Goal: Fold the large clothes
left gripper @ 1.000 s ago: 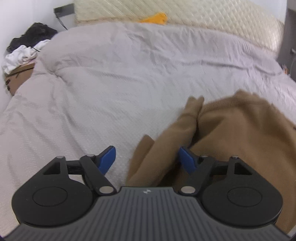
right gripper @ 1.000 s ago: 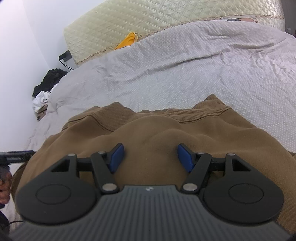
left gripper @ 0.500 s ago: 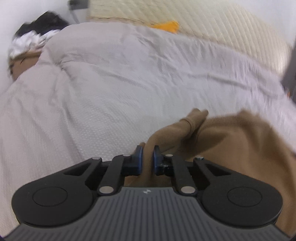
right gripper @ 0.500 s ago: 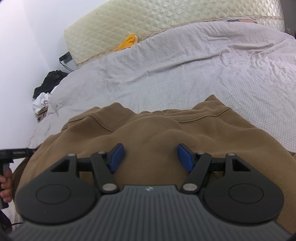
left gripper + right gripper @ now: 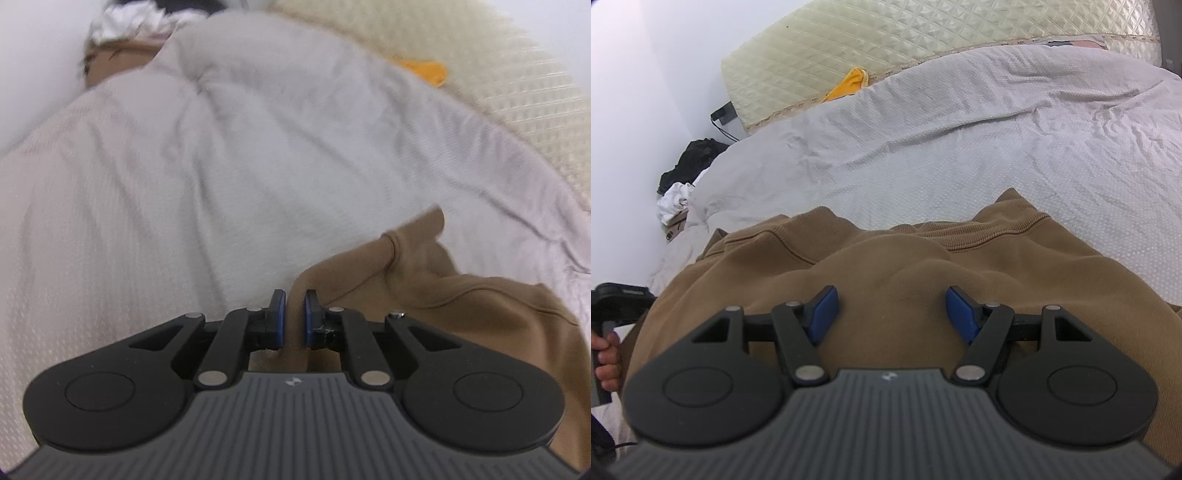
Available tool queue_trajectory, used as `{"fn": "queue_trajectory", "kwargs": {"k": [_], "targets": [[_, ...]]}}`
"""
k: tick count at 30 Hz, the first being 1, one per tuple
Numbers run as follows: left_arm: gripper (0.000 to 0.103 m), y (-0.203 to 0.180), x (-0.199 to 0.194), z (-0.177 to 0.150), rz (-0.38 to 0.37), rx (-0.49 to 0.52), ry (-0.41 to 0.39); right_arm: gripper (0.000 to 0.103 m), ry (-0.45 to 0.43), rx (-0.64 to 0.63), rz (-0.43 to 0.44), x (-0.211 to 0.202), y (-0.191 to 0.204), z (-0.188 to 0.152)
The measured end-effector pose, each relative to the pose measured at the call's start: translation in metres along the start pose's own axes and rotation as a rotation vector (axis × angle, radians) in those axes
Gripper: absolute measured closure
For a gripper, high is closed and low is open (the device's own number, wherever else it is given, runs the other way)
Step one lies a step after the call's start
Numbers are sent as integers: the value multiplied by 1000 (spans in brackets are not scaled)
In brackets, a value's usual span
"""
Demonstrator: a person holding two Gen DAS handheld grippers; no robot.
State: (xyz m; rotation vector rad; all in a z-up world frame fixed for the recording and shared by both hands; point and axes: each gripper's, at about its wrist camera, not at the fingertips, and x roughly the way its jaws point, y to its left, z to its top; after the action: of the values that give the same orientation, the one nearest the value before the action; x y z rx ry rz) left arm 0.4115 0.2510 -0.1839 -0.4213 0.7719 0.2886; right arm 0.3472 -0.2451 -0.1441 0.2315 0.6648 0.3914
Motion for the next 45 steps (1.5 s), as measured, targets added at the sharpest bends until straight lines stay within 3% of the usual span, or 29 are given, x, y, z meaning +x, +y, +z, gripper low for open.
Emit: {"fn": "queue_trajectory", "kwargs": {"k": [3,8,10,11,12,22,25,29,35,40,45], "targets": [[90,3,14,0,15,5,36,35,6,2,1,1,-1,2],[86,-5,-5,-4,20,72,-42,35,4,8,7,1,-2,2],[70,-7,-19,-9,13,63,-70,35,-6,14,6,-1,-2,1],[52,-8,-28,-12,5,49,-86,35,-13,18,3,-3,-1,1],[44,-8,-38,-17,-5,27,-105,35,-20,17,1,-5,0,1],[31,-12,-142,-85,-137,-38,-177,35,-91,107,-1,-76,3,-9],[31,-6,-167,-112,-180,-81,-162,35,-95,144,-2,-97,2,-20],[25,-3,-189,-143,-183,-96,-141,35,-96,191,-13,-124,1,-38],[15,4,-197,-167,-240,-180,-78,33,-71,362,-8,-153,-18,-73],[9,12,-190,-170,-258,-257,-38,2,-44,556,19,-154,-46,-89],[6,22,-178,-169,-266,-342,-2,0,0,776,121,-135,-68,-103]]}}
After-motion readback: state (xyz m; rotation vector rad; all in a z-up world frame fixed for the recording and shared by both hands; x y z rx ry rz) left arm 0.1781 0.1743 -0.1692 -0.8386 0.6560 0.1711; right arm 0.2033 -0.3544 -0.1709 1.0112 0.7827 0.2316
